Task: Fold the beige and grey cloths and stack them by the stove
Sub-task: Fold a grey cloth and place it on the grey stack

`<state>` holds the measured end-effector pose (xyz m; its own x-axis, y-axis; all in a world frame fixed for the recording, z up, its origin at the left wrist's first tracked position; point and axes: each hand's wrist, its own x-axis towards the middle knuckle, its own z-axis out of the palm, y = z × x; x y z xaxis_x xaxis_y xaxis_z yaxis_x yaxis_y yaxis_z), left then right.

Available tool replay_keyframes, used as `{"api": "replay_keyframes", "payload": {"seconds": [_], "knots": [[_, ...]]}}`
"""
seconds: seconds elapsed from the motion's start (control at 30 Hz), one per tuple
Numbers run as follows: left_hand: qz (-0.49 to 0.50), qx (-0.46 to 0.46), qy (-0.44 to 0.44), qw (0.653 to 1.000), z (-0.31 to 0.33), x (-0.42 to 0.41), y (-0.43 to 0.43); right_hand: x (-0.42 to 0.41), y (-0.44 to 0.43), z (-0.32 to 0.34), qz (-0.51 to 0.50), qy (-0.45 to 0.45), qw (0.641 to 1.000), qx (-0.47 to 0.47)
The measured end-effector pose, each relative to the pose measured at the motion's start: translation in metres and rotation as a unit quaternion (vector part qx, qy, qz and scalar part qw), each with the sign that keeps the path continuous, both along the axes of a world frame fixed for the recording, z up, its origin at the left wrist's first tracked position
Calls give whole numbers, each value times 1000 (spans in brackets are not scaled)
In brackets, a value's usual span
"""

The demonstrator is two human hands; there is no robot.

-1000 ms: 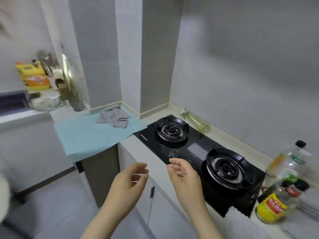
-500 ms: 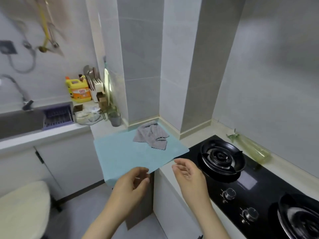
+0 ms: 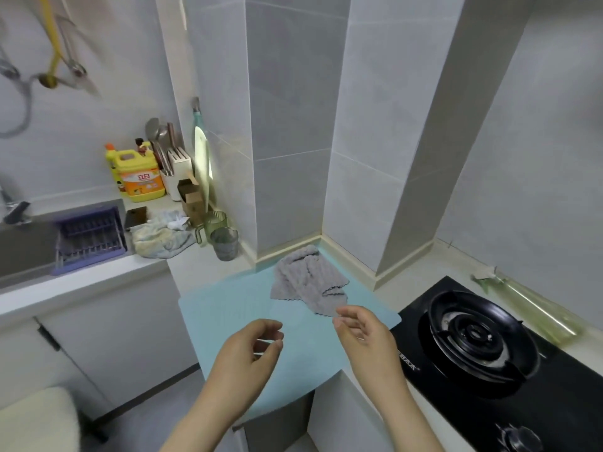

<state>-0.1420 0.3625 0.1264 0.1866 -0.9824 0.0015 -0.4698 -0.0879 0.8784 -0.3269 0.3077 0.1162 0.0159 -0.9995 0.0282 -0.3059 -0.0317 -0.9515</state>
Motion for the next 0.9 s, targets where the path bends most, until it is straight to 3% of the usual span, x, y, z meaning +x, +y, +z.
{"api": "replay_keyframes", "payload": {"seconds": [0.3,0.9], "knots": [[-95,18,-15,995,-16,93,-98,75,-55,-24,-72,28,996,44],[-186,100,-90,973,-97,103,-266,87,-189,-129,-89,130,976,153]]}}
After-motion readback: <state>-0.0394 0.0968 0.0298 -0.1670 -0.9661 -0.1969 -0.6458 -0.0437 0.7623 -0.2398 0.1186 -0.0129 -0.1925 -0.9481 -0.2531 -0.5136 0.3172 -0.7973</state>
